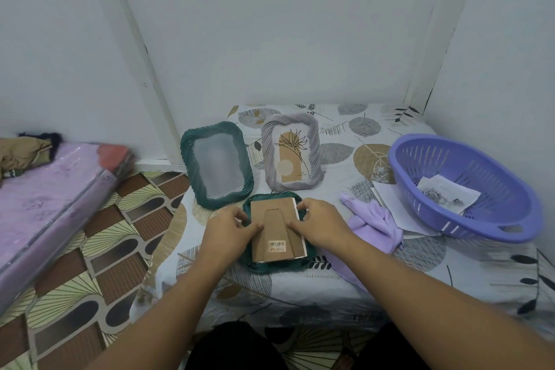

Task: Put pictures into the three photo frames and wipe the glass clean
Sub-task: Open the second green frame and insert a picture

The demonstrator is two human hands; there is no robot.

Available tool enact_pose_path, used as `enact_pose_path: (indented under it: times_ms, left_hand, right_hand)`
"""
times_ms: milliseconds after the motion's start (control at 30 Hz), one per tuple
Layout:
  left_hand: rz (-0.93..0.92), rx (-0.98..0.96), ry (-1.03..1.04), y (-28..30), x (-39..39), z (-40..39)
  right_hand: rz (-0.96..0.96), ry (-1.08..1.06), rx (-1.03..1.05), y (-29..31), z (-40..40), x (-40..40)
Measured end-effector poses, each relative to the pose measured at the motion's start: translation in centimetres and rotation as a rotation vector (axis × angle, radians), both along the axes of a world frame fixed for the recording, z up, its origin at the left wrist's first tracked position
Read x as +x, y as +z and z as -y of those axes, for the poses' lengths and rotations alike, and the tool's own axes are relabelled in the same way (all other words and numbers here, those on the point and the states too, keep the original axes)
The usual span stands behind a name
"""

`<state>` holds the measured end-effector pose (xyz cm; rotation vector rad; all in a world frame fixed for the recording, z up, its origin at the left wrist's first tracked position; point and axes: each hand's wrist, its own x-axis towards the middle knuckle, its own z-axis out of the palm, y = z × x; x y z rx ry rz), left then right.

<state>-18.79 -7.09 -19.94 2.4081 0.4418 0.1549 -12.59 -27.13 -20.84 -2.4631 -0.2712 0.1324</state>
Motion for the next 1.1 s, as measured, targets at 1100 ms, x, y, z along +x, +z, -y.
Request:
enact_pose_path:
  times_ms: [1100]
  left_hand:
    - [-0.081, -0.073, -0.076, -0.9, 0.9, -0.6]
  right_hand:
    - [-0.062, 0.029, 0.057, 0.1, 0.6, -0.2]
